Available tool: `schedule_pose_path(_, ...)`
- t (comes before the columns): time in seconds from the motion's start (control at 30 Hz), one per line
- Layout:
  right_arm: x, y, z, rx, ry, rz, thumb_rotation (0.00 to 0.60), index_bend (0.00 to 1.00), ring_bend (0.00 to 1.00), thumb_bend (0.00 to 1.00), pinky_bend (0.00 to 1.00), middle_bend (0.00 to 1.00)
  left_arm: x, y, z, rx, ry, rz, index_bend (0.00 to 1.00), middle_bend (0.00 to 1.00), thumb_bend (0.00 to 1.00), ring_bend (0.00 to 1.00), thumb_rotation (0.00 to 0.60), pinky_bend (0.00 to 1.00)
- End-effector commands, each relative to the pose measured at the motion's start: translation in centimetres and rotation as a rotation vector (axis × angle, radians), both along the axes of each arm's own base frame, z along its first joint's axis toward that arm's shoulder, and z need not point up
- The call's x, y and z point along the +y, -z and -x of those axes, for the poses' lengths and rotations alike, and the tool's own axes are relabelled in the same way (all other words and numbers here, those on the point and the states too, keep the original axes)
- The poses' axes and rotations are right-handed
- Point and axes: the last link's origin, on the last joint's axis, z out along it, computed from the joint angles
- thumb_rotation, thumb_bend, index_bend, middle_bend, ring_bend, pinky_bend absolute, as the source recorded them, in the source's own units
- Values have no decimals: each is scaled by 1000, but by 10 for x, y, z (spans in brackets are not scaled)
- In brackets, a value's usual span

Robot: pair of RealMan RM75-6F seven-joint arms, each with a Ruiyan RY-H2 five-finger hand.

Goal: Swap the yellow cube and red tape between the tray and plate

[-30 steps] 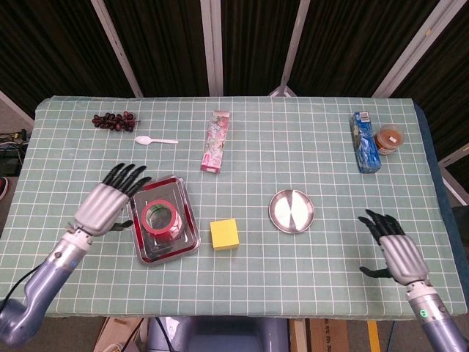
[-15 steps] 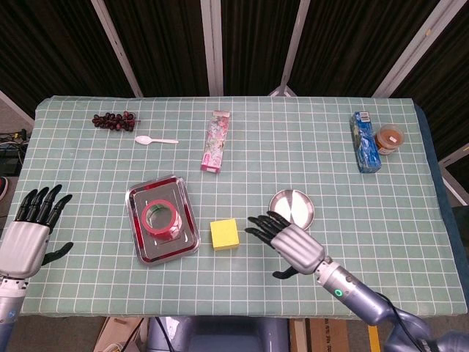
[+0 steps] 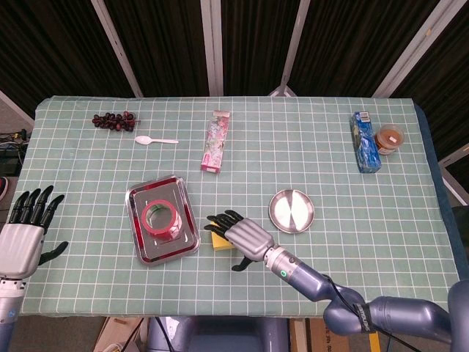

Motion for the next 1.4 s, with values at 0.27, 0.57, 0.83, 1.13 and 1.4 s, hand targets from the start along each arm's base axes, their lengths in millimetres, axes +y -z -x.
schedule_pose_path(0.27, -27, 29, -6, 68, 30, 15, 600, 119, 198, 38, 118, 6, 2, -3, 2, -8, -3, -20, 128, 0, 43, 0, 600, 42)
schedule_pose_path(0.57, -32, 38, -5, 89, 17, 50, 600, 238, 427, 176, 311, 167, 3, -4, 1, -27, 31, -43, 131, 0, 50, 0, 600, 69)
schedule_pose_path(0.83, -39, 25, -7, 36, 15, 129, 600, 377, 522, 317, 419, 285, 3, -7, 2, -42, 28, -62, 139, 0, 50, 0, 600, 69)
schedule_pose_path(1.13, -63, -42, 20, 33, 67, 262, 600, 377, 523, 323, 419, 285, 2, -8, 2, -38, 35, -61, 139, 0, 50, 0, 600, 69)
schedule_pose_path(1.4, -76, -75, 80, 145, 165, 259, 600, 377, 523, 323, 419, 285, 2, -4, -1, -26, 39, -65, 139, 0, 50, 0, 600, 69)
